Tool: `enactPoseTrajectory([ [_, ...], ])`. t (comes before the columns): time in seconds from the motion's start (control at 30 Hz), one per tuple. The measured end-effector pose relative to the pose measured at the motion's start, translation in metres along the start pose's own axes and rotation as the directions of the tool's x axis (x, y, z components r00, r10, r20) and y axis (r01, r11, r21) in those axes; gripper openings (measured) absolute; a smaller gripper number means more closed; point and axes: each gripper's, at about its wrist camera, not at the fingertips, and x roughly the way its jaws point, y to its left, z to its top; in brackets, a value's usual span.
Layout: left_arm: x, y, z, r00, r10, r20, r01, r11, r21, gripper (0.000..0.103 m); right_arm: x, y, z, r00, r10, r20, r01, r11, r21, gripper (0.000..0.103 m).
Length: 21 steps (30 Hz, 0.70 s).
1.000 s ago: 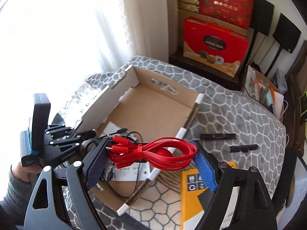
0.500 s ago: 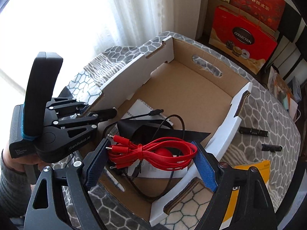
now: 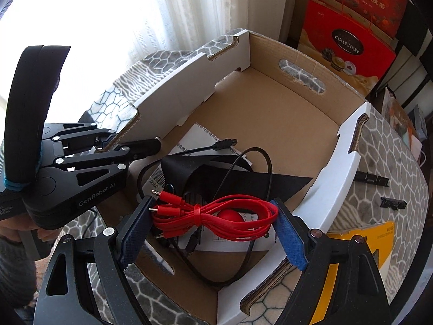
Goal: Organize objects
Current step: 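Lower the red cable bundle into the box and open the right gripper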
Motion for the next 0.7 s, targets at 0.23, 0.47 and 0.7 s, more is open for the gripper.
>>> enactPoseTrajectory([
  [0.23,0.0,0.0,0.0,1.0,0.0,0.0,0.0,1.0,0.0,0.011,-0.004,-0.002,0.001,1.0,-0.025,0.018,0.025,1.0,0.007,0.091],
  [0.47,0.0,0.0,0.0,1.0,0.001,0.0,-0.001,1.0,-0.002,0.011,-0.014,-0.002,0.002,0.998,-0.019,0.055,0.018,1.0,0.01,0.102],
  [0.7,0.0,0.0,0.0,1.0,0.0,0.0,0.0,1.0,-0.002,0.011,-0.038,-0.016,0.005,0.996,-0.006,0.091,0.002,0.999,0.049,0.102],
])
